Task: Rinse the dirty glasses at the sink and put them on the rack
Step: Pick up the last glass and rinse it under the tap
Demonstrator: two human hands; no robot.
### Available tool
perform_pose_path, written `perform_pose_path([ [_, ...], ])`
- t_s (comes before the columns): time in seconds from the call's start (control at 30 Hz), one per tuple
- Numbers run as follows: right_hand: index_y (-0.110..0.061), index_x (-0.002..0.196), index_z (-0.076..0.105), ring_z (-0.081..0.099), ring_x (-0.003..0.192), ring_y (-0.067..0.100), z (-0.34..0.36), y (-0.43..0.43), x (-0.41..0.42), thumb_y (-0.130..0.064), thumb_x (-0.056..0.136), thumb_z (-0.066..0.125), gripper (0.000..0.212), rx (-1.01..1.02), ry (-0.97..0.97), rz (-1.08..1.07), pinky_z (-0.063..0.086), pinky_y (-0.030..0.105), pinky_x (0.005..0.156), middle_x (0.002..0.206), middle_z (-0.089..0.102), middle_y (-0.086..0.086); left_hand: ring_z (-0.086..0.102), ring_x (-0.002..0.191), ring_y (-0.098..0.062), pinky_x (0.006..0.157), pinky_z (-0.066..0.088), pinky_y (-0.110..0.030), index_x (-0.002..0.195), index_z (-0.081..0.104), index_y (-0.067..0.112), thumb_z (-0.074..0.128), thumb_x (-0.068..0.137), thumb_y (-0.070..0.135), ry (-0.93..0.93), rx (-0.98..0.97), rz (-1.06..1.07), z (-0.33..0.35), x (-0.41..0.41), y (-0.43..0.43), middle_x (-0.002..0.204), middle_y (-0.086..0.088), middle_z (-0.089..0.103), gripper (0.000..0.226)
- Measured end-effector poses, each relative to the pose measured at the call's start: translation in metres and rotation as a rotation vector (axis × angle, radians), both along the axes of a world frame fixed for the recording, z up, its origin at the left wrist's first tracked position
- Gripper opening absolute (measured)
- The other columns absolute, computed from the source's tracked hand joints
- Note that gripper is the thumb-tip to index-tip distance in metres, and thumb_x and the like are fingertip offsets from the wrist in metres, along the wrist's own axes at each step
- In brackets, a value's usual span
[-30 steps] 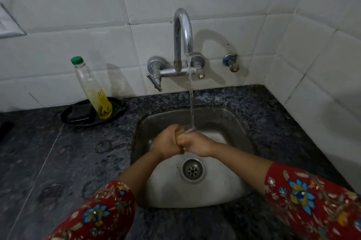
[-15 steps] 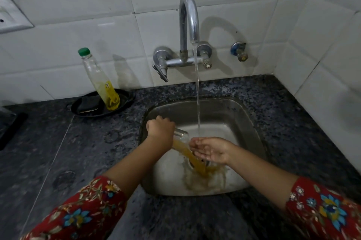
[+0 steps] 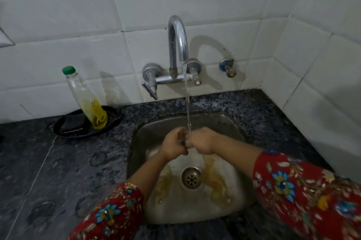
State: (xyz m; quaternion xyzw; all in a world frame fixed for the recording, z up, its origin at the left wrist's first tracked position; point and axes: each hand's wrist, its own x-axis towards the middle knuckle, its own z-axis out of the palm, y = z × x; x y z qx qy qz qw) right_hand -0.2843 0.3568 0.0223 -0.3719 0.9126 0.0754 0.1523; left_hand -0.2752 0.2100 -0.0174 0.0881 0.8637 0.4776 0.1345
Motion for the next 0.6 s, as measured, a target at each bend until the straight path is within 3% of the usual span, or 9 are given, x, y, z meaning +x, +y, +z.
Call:
perform_pose_path([
  [0.07, -0.009, 0.091, 0.066, 0.055, 0.091, 0.026, -0.003, -0.007, 0.005, -0.006, 0.086, 0.051, 0.016, -0.215, -0.233, -0.185, 0.045, 0.037, 0.078, 0.101, 0.063, 0.011, 0.065, 0.095, -0.018, 0.082, 0.056, -0.042, 0.109, 0.06, 0.018, 0.075, 0.054, 0.015, 0.095, 0.001, 0.099, -0.003, 0.004, 0.007, 0.104, -0.002, 0.068, 0.057],
  [0.13, -0.014, 0.08, 0.064, 0.058, 0.088, 0.025, 0.002, -0.002, 0.01, -0.008, 0.085, 0.051, 0.015, -0.268, -0.281, -0.197, 0.048, 0.04, 0.081, 0.093, 0.064, 0.007, 0.064, 0.098, -0.014, 0.086, 0.054, -0.034, 0.112, 0.059, 0.019, 0.076, 0.058, 0.017, 0.147, -0.025, 0.074, 0.0, 0.007, 0.003, 0.107, 0.002, 0.067, 0.056],
  [0.2, -0.012, 0.093, 0.066, 0.06, 0.098, 0.03, 0.013, 0.003, 0.015, -0.007, 0.088, 0.048, 0.019, -0.117, -0.114, -0.044, 0.049, 0.041, 0.088, 0.104, 0.065, 0.012, 0.061, 0.105, -0.012, 0.091, 0.051, -0.029, 0.117, 0.057, 0.015, 0.08, 0.057, 0.019, 0.112, -0.001, -0.117, 0.006, 0.005, -0.008, 0.113, 0.002, 0.063, 0.064],
  [0.3, -0.012, 0.106, 0.068, 0.061, 0.112, 0.024, 0.014, 0.013, 0.018, -0.011, 0.09, 0.043, 0.03, -0.295, 0.204, 0.25, 0.035, 0.041, 0.11, 0.115, 0.068, 0.008, 0.06, 0.107, 0.0, 0.091, 0.048, -0.018, 0.12, 0.056, 0.015, 0.08, 0.052, 0.017, 0.048, 0.092, -0.225, 0.01, 0.002, -0.021, 0.117, 0.001, 0.062, 0.072],
  [0.4, -0.016, 0.108, 0.067, 0.064, 0.109, 0.019, -0.001, 0.028, 0.02, -0.005, 0.083, 0.056, 0.029, -0.34, 0.483, 0.448, 0.034, 0.045, 0.11, 0.11, 0.071, 0.001, 0.061, 0.099, 0.009, 0.087, 0.047, -0.013, 0.119, 0.057, 0.013, 0.08, 0.045, 0.014, -0.019, 0.15, -0.225, 0.007, 0.005, -0.025, 0.115, -0.002, 0.063, 0.077],
  [0.53, -0.007, 0.115, 0.064, 0.062, 0.113, 0.021, -0.01, 0.041, 0.028, -0.009, 0.091, 0.052, 0.027, -0.381, 0.518, 0.537, 0.046, 0.035, 0.103, 0.116, 0.068, 0.007, 0.06, 0.09, 0.015, 0.078, 0.045, -0.007, 0.114, 0.056, 0.013, 0.082, 0.05, -0.004, -0.077, 0.066, -0.321, 0.007, 0.004, -0.026, 0.106, 0.008, 0.061, 0.071],
  [0.6, -0.01, 0.112, 0.065, 0.065, 0.103, 0.024, -0.006, 0.036, 0.028, -0.012, 0.089, 0.056, 0.025, -0.298, 0.366, 0.473, 0.054, 0.034, 0.089, 0.111, 0.069, 0.008, 0.061, 0.092, 0.011, 0.076, 0.043, -0.005, 0.114, 0.057, 0.014, 0.081, 0.055, -0.009, -0.044, -0.01, -0.349, 0.008, 0.004, -0.02, 0.103, 0.015, 0.059, 0.068],
])
